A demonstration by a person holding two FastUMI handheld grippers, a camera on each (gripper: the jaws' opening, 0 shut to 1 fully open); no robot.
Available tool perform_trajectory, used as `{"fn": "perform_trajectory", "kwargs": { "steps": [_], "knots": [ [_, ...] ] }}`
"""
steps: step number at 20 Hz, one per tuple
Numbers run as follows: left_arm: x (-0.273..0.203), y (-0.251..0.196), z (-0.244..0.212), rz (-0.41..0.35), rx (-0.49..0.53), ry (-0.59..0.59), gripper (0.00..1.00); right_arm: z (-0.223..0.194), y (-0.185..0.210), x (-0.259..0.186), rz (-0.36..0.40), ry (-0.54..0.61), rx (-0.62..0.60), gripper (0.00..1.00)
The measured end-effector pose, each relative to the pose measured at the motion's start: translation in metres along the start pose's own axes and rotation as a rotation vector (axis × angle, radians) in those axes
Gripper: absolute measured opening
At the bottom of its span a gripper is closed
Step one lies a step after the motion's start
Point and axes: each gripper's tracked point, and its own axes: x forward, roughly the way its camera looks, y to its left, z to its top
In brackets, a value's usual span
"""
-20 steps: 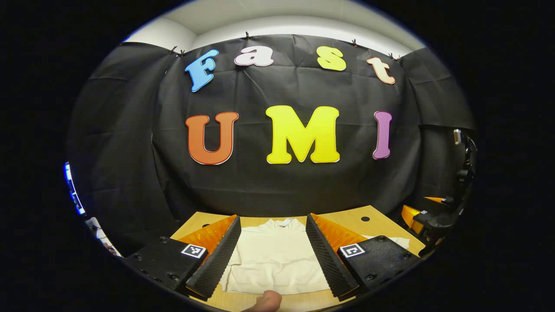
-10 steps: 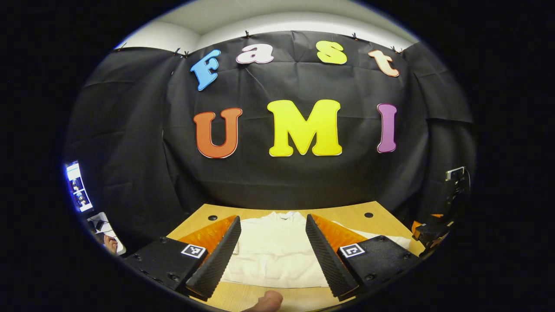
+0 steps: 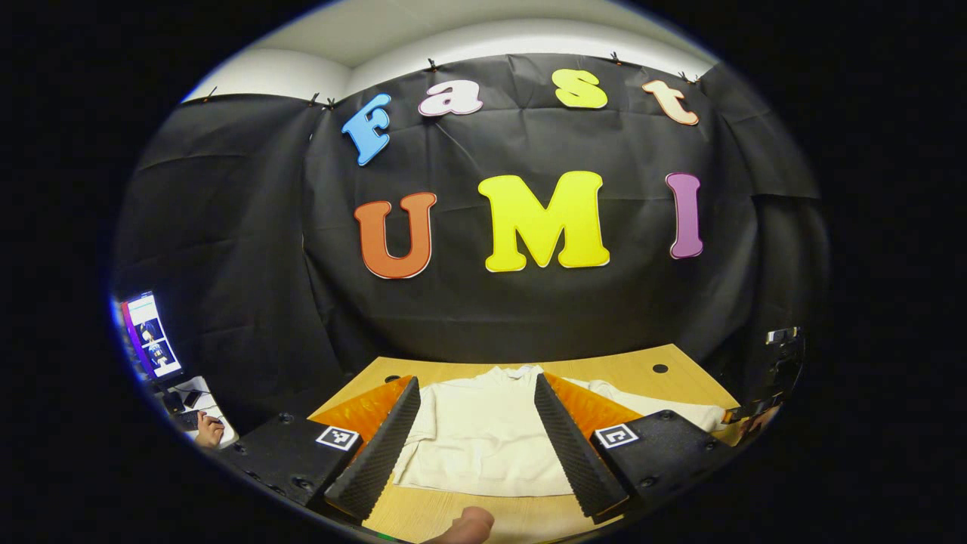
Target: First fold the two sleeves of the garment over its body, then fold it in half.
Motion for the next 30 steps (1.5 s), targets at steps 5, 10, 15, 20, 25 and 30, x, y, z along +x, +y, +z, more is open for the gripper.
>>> {"fn": "perform_trajectory", "kwargs": {
  "steps": [5,10,15,20,25,30],
  "knots": [
    [0.004,0.029,-0.004,0.015,-0.012,0.014,0.99,-0.020,0.004,0.026,-0.011,0.142,0.141,0.94],
    [0.014,0.056,-0.018,0.027,-0.035,0.058,0.99,-0.015,0.002,0.019,-0.007,0.186,0.120,0.79],
    [0.022,0.075,-0.027,0.038,-0.069,0.074,0.99,-0.014,0.008,0.027,-0.005,0.229,0.125,0.59],
    [0.027,0.089,-0.025,0.043,-0.071,0.050,0.99,-0.010,0.006,0.026,-0.045,0.244,0.196,0.23],
    [0.033,0.102,-0.021,0.037,-0.063,0.036,0.99,-0.007,0.010,0.025,-0.048,0.251,0.225,0.09],
    [0.041,0.107,-0.015,0.003,-0.061,0.015,0.99,0.005,0.016,0.009,-0.018,0.236,0.205,0.07]
  ]
}}
